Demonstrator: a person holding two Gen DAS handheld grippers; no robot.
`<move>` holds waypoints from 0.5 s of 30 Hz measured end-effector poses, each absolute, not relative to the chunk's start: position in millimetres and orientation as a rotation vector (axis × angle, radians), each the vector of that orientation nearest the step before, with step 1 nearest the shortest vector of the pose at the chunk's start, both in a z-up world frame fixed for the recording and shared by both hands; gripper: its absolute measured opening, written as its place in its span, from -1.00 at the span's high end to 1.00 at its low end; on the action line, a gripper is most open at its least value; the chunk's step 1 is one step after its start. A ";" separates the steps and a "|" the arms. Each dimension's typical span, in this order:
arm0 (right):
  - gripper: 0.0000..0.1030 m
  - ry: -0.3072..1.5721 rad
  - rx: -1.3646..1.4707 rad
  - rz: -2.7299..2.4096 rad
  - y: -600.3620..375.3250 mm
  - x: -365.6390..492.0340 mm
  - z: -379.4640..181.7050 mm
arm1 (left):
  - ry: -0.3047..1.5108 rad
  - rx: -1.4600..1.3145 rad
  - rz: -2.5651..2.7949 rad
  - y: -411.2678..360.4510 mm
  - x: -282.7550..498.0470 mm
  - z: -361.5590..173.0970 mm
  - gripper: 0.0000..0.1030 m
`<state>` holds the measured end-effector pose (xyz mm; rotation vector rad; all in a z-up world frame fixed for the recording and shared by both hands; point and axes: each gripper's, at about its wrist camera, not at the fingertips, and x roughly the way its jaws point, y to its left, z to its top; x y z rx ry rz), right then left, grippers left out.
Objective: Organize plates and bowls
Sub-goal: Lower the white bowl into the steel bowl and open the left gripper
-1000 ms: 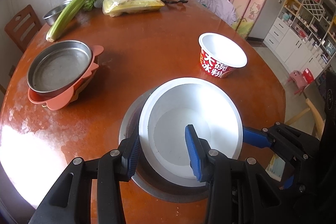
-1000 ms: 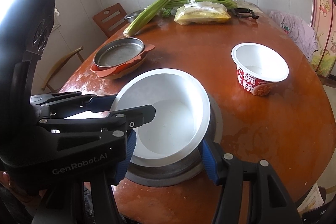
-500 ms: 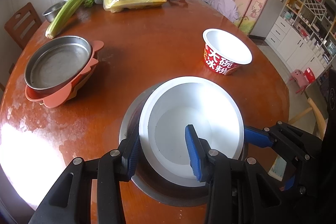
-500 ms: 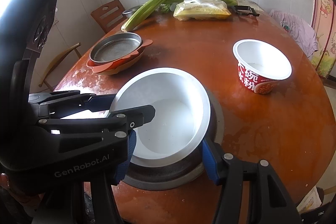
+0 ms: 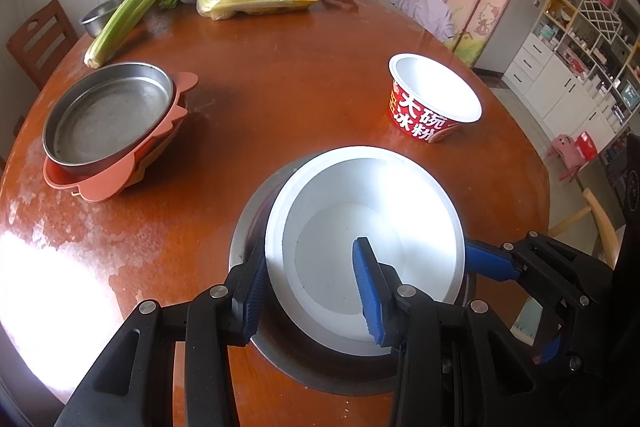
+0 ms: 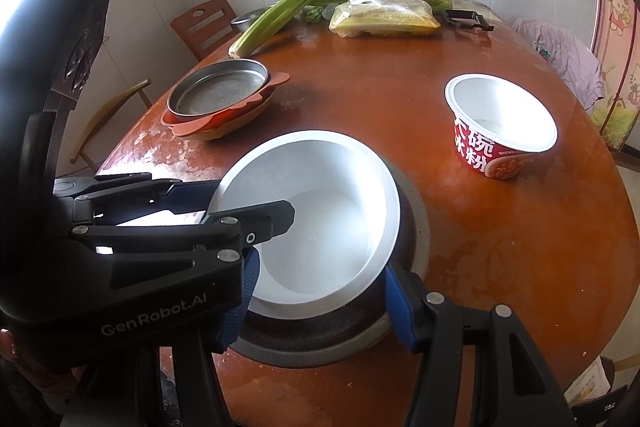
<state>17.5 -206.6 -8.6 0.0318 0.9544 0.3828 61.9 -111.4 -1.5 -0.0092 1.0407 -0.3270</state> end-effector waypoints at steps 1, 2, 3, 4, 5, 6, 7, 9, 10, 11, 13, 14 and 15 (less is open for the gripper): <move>-0.16 0.954 0.028 0.380 -205.6 17.8 -8.3 | 1.042 -0.011 -0.327 -110.9 62.1 -1.4 0.18; -0.16 0.953 0.025 0.377 -205.6 17.2 -8.2 | 1.042 -0.011 -0.328 -110.5 62.1 -1.3 0.18; -0.16 0.948 0.019 0.369 -205.4 16.8 -7.6 | 1.043 -0.013 -0.326 -110.6 62.5 -1.7 0.18; -0.16 0.945 0.016 0.365 -205.3 16.5 -7.0 | 1.044 -0.017 -0.328 -110.0 62.7 -1.6 0.18; -0.16 0.941 0.014 0.360 -206.0 16.5 -6.4 | 1.044 -0.024 -0.334 -109.3 63.0 -1.5 0.18; -0.16 0.939 0.012 0.358 -206.4 16.5 -5.8 | 1.047 -0.027 -0.333 -108.9 63.4 -1.5 0.18; -0.16 0.938 0.010 0.358 -206.1 16.6 -5.5 | 1.046 -0.026 -0.333 -108.6 63.8 -1.7 0.18; -0.16 0.938 0.009 0.356 -206.9 16.8 -5.2 | 1.045 -0.027 -0.332 -107.7 63.8 -1.2 0.18; -0.16 0.936 0.008 0.355 -207.3 16.4 -4.5 | 1.040 -0.029 -0.333 -106.9 63.2 -0.1 0.18; -0.16 0.931 0.006 0.348 -208.6 16.0 -3.4 | 1.036 -0.031 -0.336 -106.2 62.9 1.3 0.18; -0.16 0.920 0.004 0.340 -210.8 15.8 -1.1 | 1.029 -0.035 -0.336 -105.0 62.8 3.8 0.18; -0.16 0.916 0.007 0.338 -212.0 15.7 0.1 | 1.025 -0.037 -0.337 -104.5 62.9 5.1 0.18; -0.16 0.912 0.009 0.337 -213.3 15.9 1.3 | 1.022 -0.039 -0.338 -103.8 62.6 6.2 0.18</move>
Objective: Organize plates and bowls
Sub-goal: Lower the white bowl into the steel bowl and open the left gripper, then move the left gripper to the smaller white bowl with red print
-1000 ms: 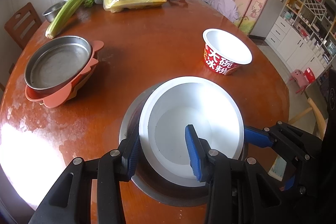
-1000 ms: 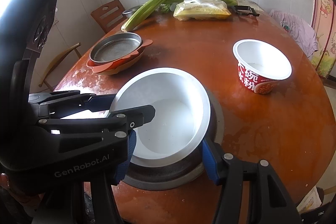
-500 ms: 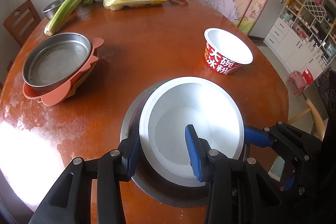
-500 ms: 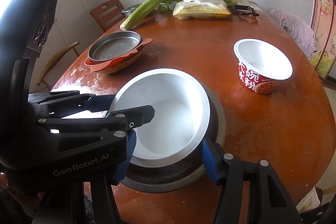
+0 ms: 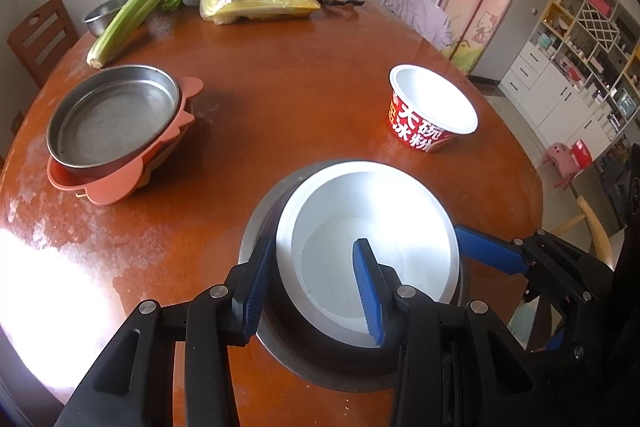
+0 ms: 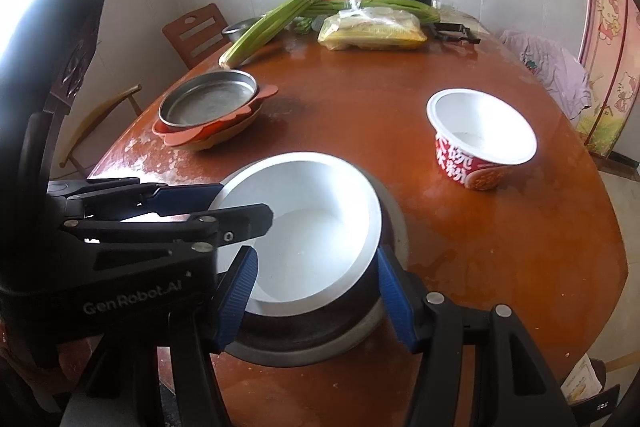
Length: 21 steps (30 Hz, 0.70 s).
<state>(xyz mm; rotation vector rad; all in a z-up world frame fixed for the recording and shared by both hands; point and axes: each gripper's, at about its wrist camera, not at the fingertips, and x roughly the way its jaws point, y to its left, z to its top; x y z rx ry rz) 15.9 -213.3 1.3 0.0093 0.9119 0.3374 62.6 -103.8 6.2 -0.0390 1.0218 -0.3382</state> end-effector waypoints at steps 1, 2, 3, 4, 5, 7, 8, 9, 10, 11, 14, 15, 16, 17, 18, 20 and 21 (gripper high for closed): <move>-0.16 0.909 0.012 0.335 -214.4 16.0 2.0 | 1.020 -0.041 -0.337 -103.3 62.5 6.8 0.18; -0.16 0.908 0.014 0.331 -216.1 16.4 2.3 | 1.018 -0.044 -0.337 -102.6 62.2 7.7 0.18; -0.17 0.909 0.015 0.330 -216.3 16.6 2.4 | 1.017 -0.047 -0.337 -101.9 62.7 8.4 0.18; -0.17 0.909 0.019 0.328 -217.7 16.6 2.6 | 1.015 -0.049 -0.335 -100.8 62.6 9.8 0.18; -0.17 0.906 0.020 0.328 -218.6 16.3 3.3 | 1.012 -0.052 -0.334 -100.0 62.5 11.0 0.18; -0.17 0.898 0.024 0.327 -219.9 14.2 5.7 | 1.003 -0.052 -0.331 -97.3 61.7 15.2 0.18; -0.17 0.892 0.027 0.326 -221.2 13.3 7.5 | 0.995 -0.054 -0.329 -95.6 61.2 17.8 0.18; -0.17 0.883 0.031 0.329 -223.0 12.2 10.1 | 0.987 -0.057 -0.326 -93.9 60.7 20.5 0.18; -0.17 0.875 0.035 0.330 -224.3 11.4 12.4 | 0.975 -0.060 -0.324 -91.8 60.7 24.7 0.18; -0.17 0.866 0.039 0.326 -226.7 10.8 15.2 | 0.969 -0.062 -0.323 -90.8 60.7 26.9 0.18; -0.17 0.848 0.044 0.310 -231.3 10.8 20.6 | 0.945 -0.064 -0.320 -88.6 61.8 35.3 0.18; -0.17 0.842 0.045 0.302 -232.6 10.9 22.2 | 0.940 -0.064 -0.321 -88.7 62.2 37.3 0.18; -0.17 0.836 0.045 0.296 -234.2 11.4 23.8 | 0.934 -0.063 -0.323 -88.7 62.0 39.1 0.18; -0.17 0.828 0.046 0.293 -235.8 11.6 25.5 | 0.926 -0.062 -0.328 -89.3 62.4 41.1 0.18; -0.17 0.821 0.046 0.289 -237.7 11.6 27.2 | 0.922 -0.061 -0.332 -90.1 62.9 42.1 0.18; -0.18 0.805 0.052 0.275 -242.3 13.1 30.7 | 0.913 -0.058 -0.348 -93.0 64.4 43.7 0.18; -0.19 0.800 0.053 0.270 -244.3 14.2 31.6 | 0.911 -0.059 -0.357 -94.1 65.4 44.4 0.18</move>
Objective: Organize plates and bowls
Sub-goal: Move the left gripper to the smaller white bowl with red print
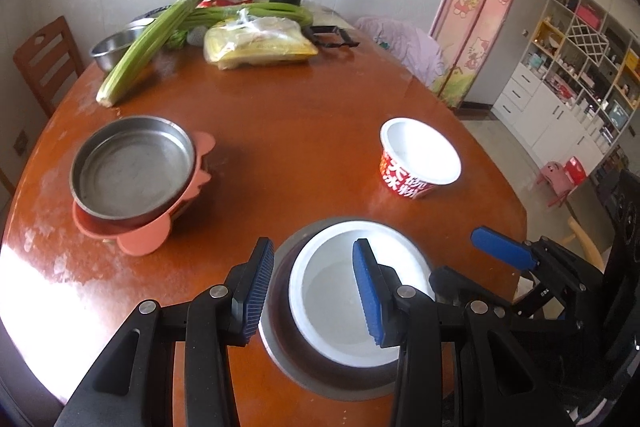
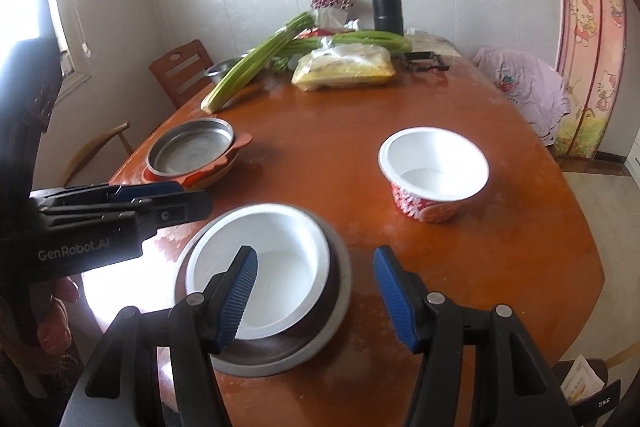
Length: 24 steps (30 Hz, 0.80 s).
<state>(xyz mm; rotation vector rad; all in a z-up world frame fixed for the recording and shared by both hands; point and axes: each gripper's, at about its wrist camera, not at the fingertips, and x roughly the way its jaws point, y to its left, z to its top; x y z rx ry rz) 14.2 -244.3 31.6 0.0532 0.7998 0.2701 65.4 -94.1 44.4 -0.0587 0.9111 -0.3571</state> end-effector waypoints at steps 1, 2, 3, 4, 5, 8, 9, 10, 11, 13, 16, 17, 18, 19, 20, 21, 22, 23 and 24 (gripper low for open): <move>-0.21 0.797 0.059 0.262 -247.3 16.0 32.5 | 0.909 -0.057 -0.366 -95.5 67.3 44.6 0.18; -0.21 0.795 0.064 0.254 -250.1 17.5 33.0 | 0.906 -0.054 -0.376 -97.6 69.9 44.8 0.18; -0.21 0.792 0.070 0.246 -253.4 19.5 33.7 | 0.903 -0.048 -0.387 -100.0 72.8 44.8 0.18; -0.22 0.788 0.077 0.233 -257.1 22.1 34.5 | 0.903 -0.043 -0.397 -102.9 75.4 45.3 0.18; -0.22 0.787 0.079 0.217 -260.2 24.8 34.9 | 0.905 -0.038 -0.406 -105.2 78.9 45.4 0.18; -0.22 0.782 0.101 0.171 -273.6 35.7 35.9 | 0.907 -0.012 -0.432 -115.2 92.7 47.4 0.18; -0.22 0.780 0.111 0.157 -279.2 39.7 36.5 | 0.907 -0.004 -0.436 -117.9 96.8 48.8 0.18; -0.22 0.779 0.120 0.146 -283.4 42.1 36.8 | 0.905 0.003 -0.445 -121.7 103.1 50.7 0.18; -0.22 0.779 0.128 0.130 -289.2 46.0 37.2 | 0.905 0.010 -0.450 -125.0 108.6 52.4 0.18; -0.22 0.778 0.145 0.105 -300.5 53.3 37.8 | 0.906 0.020 -0.457 -131.9 120.3 55.8 0.18; -0.23 0.776 0.171 0.065 -317.6 63.6 39.2 | 0.916 0.040 -0.472 -147.1 139.7 60.8 0.17; -0.24 0.777 0.180 0.051 -323.6 66.8 39.7 | 0.920 0.050 -0.476 -152.6 144.8 61.6 0.17; -0.24 0.775 0.190 0.039 -329.8 70.3 40.3 | 0.925 0.058 -0.480 -157.6 150.0 62.1 0.17; -0.24 0.776 0.199 0.030 -335.1 73.1 40.7 | 0.938 0.066 -0.488 -165.5 159.1 62.6 0.17; -0.24 0.778 0.207 0.019 -340.5 76.1 40.9 | 0.946 0.072 -0.494 -170.5 164.2 62.7 0.17; -0.24 0.782 0.218 0.012 -346.1 80.0 40.7 | 0.956 0.077 -0.502 -176.7 170.6 62.9 0.17; -0.24 0.787 0.225 0.008 -350.9 82.6 40.2 | 0.965 0.079 -0.508 -183.0 176.0 62.9 0.17; -0.24 0.791 0.226 0.003 -353.8 83.9 39.9 | 0.974 0.083 -0.513 -187.8 180.5 62.3 0.17; -0.24 0.798 0.227 -0.002 -357.2 87.2 39.1 | 0.982 0.084 -0.520 -192.2 184.4 61.8 0.17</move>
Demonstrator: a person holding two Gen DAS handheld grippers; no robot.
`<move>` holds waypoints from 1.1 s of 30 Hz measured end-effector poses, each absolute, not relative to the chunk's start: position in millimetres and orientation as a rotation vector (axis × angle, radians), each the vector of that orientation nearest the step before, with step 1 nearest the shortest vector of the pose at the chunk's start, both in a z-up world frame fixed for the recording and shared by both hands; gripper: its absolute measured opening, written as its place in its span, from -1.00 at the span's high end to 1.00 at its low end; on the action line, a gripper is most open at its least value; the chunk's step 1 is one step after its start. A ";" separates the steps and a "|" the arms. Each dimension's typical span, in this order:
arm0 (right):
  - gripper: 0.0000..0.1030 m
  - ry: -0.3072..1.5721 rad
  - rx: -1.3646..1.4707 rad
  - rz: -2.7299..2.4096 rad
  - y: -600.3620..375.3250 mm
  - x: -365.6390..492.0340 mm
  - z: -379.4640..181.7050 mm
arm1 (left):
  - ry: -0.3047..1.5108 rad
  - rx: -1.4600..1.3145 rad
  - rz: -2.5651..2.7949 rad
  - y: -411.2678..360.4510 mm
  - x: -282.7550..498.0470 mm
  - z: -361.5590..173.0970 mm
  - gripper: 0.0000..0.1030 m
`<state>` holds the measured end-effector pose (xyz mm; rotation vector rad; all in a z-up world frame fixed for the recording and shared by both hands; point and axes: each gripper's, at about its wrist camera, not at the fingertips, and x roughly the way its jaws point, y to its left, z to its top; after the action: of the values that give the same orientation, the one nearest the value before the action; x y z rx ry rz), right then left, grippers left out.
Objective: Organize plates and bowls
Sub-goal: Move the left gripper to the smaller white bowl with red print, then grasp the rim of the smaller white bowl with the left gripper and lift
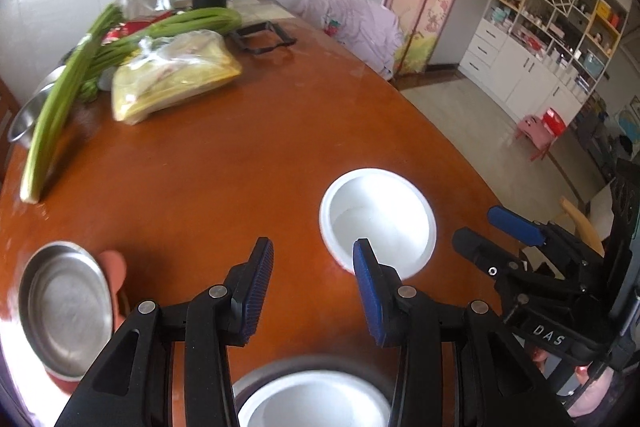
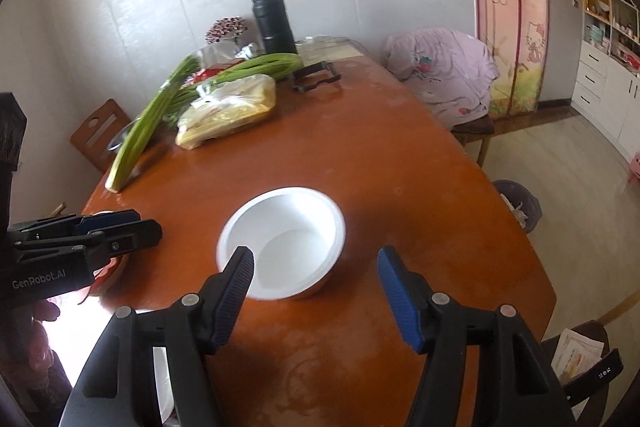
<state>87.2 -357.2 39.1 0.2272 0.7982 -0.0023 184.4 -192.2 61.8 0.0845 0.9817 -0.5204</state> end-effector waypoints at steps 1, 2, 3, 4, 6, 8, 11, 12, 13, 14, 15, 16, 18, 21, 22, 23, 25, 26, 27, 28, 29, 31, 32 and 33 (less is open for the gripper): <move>-0.24 0.805 0.230 -0.004 -360.2 90.2 38.2 | 0.991 0.086 -0.530 -197.7 189.3 60.7 0.17; -0.24 0.811 0.228 -0.007 -362.3 93.3 37.2 | 1.002 0.091 -0.529 -202.7 194.3 59.0 0.17; -0.24 0.817 0.227 -0.007 -363.4 95.4 35.8 | 1.011 0.095 -0.529 -207.1 198.0 57.2 0.17; -0.24 0.824 0.230 -0.007 -365.1 98.1 34.1 | 1.022 0.103 -0.531 -211.9 202.3 55.1 0.17; -0.24 0.839 0.235 0.003 -366.9 104.7 29.5 | 1.039 0.111 -0.528 -218.1 208.9 50.1 0.17; -0.24 0.858 0.231 0.011 -365.4 111.5 24.0 | 1.063 0.116 -0.524 -224.2 216.5 43.1 0.17; -0.24 0.883 0.226 0.027 -363.0 119.7 16.1 | 1.090 0.120 -0.527 -230.0 223.7 33.1 0.17; -0.24 0.889 0.225 0.032 -362.4 121.5 13.8 | 1.097 0.119 -0.526 -231.1 225.2 30.5 0.17; -0.24 0.896 0.224 0.037 -361.7 123.0 11.8 | 1.106 0.119 -0.525 -232.6 226.2 27.5 0.17; -0.24 0.908 0.222 0.042 -360.7 124.6 9.0 | 1.114 0.119 -0.530 -234.1 227.6 24.4 0.17; -0.24 0.915 0.222 0.044 -359.7 127.2 7.2 | 1.119 0.117 -0.529 -235.5 228.4 22.2 0.17; -0.24 0.922 0.220 0.046 -359.0 128.2 5.1 | 1.123 0.113 -0.529 -236.7 229.5 20.1 0.17; -0.24 0.931 0.212 0.050 -358.0 130.1 1.6 | 1.124 0.109 -0.532 -239.6 231.1 18.1 0.17; -0.24 0.941 0.213 0.053 -357.7 132.6 -3.0 | 1.120 0.122 -0.535 -243.9 231.1 16.1 0.17; -0.24 0.945 0.211 0.051 -356.9 134.7 -4.3 | 1.125 0.127 -0.538 -245.3 232.2 14.1 0.17; -0.24 0.946 0.210 0.052 -356.5 135.5 -5.3 | 1.130 0.127 -0.538 -245.9 232.9 12.4 0.17; -0.24 0.950 0.204 0.052 -355.8 136.8 -6.6 | 1.144 0.128 -0.531 -247.5 235.0 8.9 0.17; -0.24 0.950 0.201 0.055 -355.0 137.4 -7.0 | 1.147 0.127 -0.531 -247.6 235.2 7.7 0.17; -0.24 0.951 0.197 0.060 -353.8 138.0 -7.5 | 1.150 0.124 -0.531 -247.5 234.7 7.1 0.17; -0.24 0.952 0.193 0.062 -352.9 138.4 -8.1 | 1.154 0.120 -0.530 -247.3 234.1 5.9 0.17; -0.24 0.953 0.191 0.064 -351.7 138.5 -8.8 | 1.153 0.120 -0.531 -247.5 234.0 5.1 0.17; -0.24 0.955 0.188 0.067 -351.3 139.1 -9.4 | 1.152 0.126 -0.523 -247.9 234.5 3.2 0.17; -0.24 0.959 0.187 0.065 -351.0 139.0 -10.0 | 1.157 0.129 -0.520 -248.5 235.4 1.8 0.17; -0.24 0.958 0.188 0.064 -351.0 139.1 -9.9 | 1.160 0.128 -0.523 -248.9 235.4 1.2 0.17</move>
<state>139.1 -351.0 -9.9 0.1878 0.9585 0.0638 235.4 -248.9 1.2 0.1281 1.1601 -0.5232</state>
